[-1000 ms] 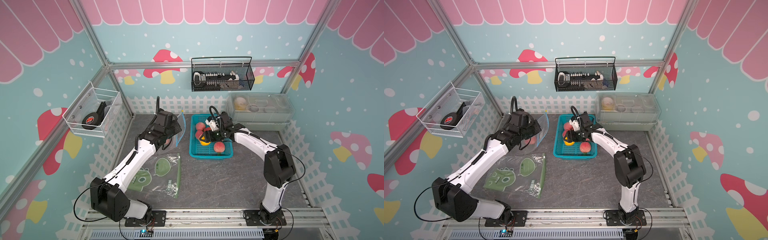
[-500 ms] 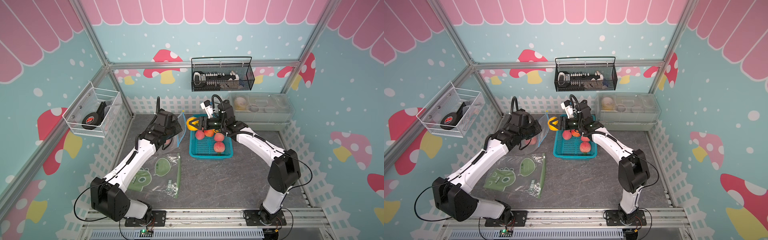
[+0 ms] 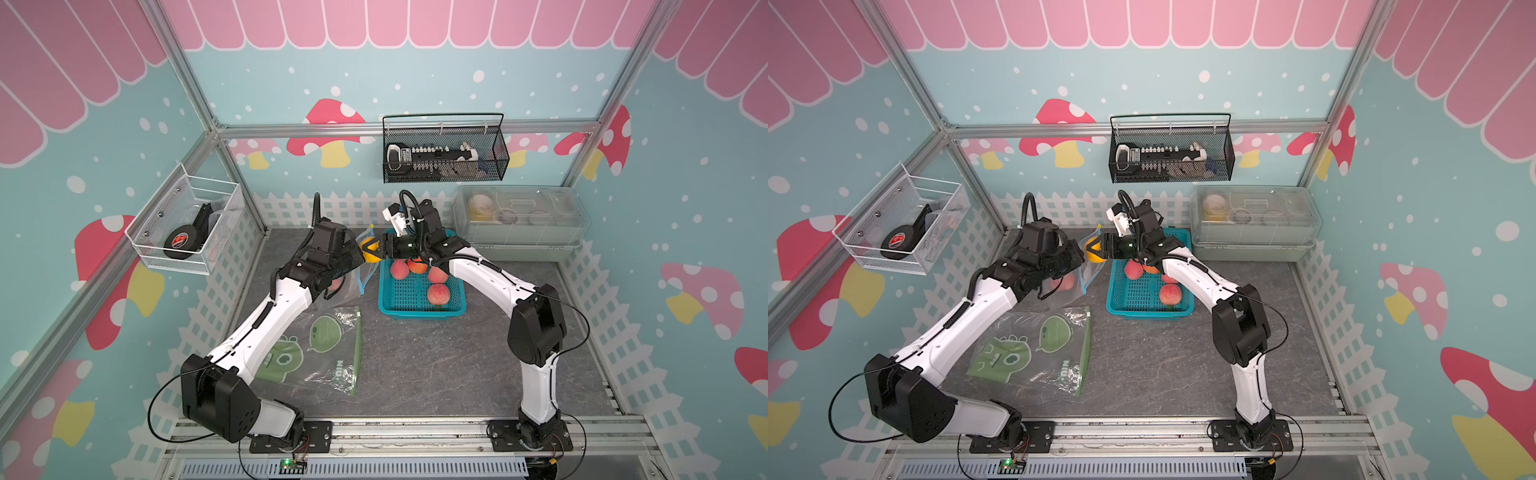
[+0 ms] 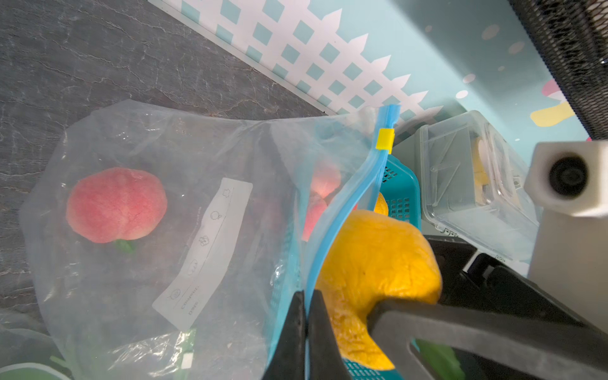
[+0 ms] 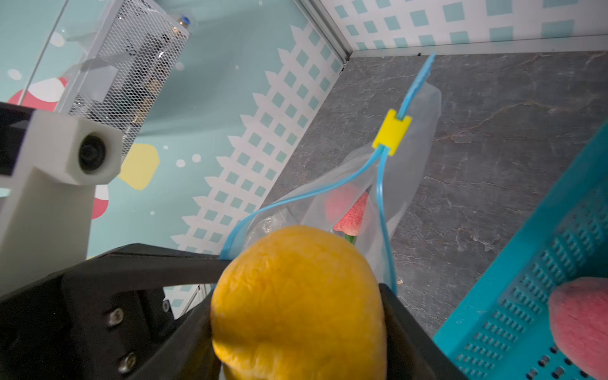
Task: Place the peach in a zip-top bag and seal the zipper
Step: Place the peach in the zipper food storage bag.
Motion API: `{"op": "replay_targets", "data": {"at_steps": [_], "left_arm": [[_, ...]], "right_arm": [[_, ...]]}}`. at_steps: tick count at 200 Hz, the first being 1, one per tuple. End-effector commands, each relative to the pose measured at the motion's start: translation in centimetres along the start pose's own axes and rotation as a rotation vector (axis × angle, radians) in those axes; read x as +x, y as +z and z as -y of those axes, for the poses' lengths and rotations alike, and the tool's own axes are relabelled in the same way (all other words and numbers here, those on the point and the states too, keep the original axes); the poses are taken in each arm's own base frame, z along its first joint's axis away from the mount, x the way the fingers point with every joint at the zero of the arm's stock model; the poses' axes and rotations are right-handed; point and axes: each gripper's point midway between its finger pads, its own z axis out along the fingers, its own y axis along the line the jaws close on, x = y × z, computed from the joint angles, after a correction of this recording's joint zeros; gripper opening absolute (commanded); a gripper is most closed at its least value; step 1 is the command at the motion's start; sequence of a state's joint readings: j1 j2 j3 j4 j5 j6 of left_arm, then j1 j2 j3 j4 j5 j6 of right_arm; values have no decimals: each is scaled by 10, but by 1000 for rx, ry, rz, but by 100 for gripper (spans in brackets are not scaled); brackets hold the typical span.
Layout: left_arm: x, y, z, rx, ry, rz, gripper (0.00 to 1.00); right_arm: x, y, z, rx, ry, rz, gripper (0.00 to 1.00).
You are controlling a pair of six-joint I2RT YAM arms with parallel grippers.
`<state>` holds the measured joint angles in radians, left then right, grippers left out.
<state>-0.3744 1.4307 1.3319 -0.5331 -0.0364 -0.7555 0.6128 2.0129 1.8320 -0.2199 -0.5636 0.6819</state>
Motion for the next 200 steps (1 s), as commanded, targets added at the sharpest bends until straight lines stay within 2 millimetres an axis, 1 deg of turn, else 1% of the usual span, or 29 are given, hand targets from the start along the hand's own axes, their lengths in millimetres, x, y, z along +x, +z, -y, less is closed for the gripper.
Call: {"op": "replay_targets", "data": {"at_steps": [1,15,43,54,84,94,131,150,158,161,162,170,183,187,189,191,200], "left_arm": [[-14,-8,14,47,7,29,0],[-13,-8,17,62,11,23,0],[-13,-6,21,82,18,18,0],[-12,-5,20,79,18,18,0],[-14,-8,12,45,5,42,0],[-16,-9,9,35,2,53,0],[-21,-14,0,7,-19,86,0],[-24,-18,-5,-14,-22,109,0],[-25,-21,-8,-23,-25,120,0],[-26,-22,-9,-24,-27,127,0],[-26,-22,-9,-26,-26,128,0],[-28,-24,-9,-22,-26,142,0],[-30,-27,-9,-21,-23,154,0],[-30,-27,-10,-24,-18,154,0],[-30,-27,-10,-24,-16,155,0],[-30,-28,-10,-25,-15,155,0],[-31,-29,-11,-31,-10,158,0]], "right_arm": [[9,4,11,126,-40,-40,65],[12,5,13,162,-64,-60,69],[14,9,8,179,-105,-90,82],[14,9,8,190,-115,-95,86],[15,9,10,227,-140,-112,88],[14,7,7,221,-146,-110,88],[6,0,2,228,-167,-85,87],[-2,-8,-8,213,-188,-50,86],[-8,-15,-15,201,-199,-19,85],[-9,-16,-13,204,-198,-11,85],[-11,-18,-16,200,-201,-4,85],[-15,-24,-19,199,-205,25,85],[-21,-38,-18,220,-204,69,84],[-20,-39,-13,233,-200,71,84],[-24,-47,-18,232,-205,89,84],[-26,-51,-19,237,-207,99,84],[-26,-63,-12,270,-206,114,84]]}}
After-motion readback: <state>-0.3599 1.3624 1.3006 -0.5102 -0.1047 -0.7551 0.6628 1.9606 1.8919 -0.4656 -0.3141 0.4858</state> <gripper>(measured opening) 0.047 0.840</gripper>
